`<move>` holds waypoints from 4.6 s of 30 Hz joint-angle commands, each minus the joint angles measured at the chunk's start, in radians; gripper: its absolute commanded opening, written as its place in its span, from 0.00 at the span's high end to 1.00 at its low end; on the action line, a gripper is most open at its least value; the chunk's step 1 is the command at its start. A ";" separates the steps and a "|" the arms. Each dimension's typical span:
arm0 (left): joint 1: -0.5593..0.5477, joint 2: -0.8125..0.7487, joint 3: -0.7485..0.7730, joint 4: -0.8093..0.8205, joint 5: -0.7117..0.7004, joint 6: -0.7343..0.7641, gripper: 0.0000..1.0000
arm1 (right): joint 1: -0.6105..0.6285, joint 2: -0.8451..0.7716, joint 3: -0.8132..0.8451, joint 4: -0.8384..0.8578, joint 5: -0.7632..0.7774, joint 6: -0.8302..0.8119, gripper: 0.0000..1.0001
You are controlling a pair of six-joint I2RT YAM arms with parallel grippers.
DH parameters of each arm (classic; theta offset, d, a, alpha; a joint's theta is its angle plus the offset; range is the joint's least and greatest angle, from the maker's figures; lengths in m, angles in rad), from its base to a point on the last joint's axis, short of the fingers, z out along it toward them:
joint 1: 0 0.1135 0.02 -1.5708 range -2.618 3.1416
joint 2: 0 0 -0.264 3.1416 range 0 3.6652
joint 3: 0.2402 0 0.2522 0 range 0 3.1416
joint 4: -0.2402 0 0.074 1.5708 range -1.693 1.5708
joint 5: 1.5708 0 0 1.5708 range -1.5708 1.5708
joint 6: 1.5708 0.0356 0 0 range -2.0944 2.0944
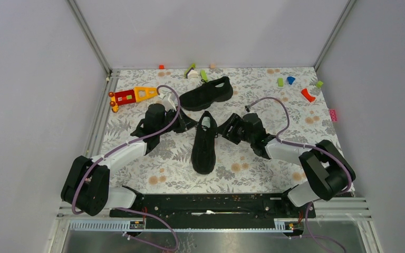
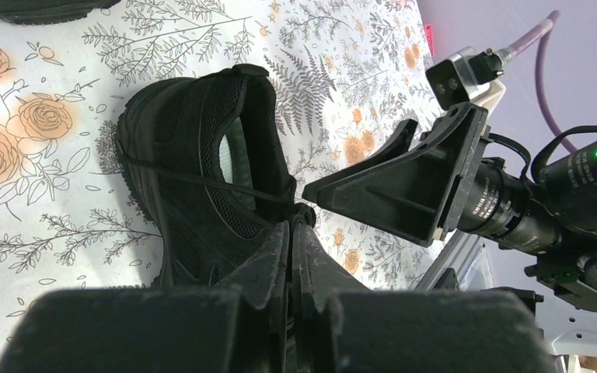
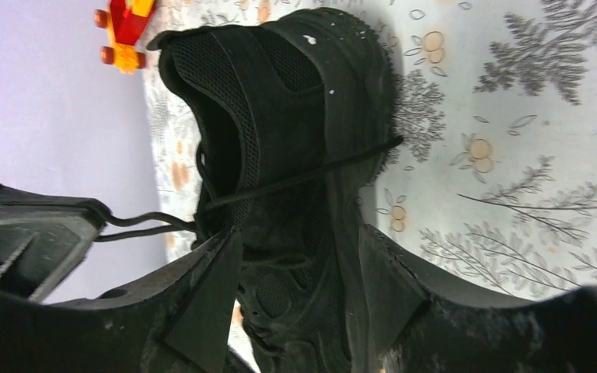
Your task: Tie the shoes
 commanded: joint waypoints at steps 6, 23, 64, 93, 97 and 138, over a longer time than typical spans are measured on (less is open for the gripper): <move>-0.002 -0.009 -0.007 0.050 0.014 0.003 1.00 | -0.004 0.123 -0.014 0.276 -0.132 0.173 0.37; -0.002 -0.005 -0.003 0.031 -0.004 0.014 1.00 | 0.006 0.064 -0.063 0.259 -0.109 0.165 0.74; 0.049 0.019 -0.134 -0.187 -0.313 -0.012 1.00 | 0.098 0.004 0.222 -0.478 0.295 -0.002 1.00; -0.001 0.143 0.053 -0.461 -0.718 -0.089 1.00 | 0.196 0.238 0.629 -1.238 0.809 0.300 1.00; -0.060 0.143 0.109 -0.552 -0.860 -0.075 1.00 | 0.213 0.238 0.657 -1.288 0.872 0.305 1.00; -0.250 0.273 0.297 -0.799 -1.201 -0.053 1.00 | 0.273 0.455 0.939 -1.674 1.031 0.436 1.00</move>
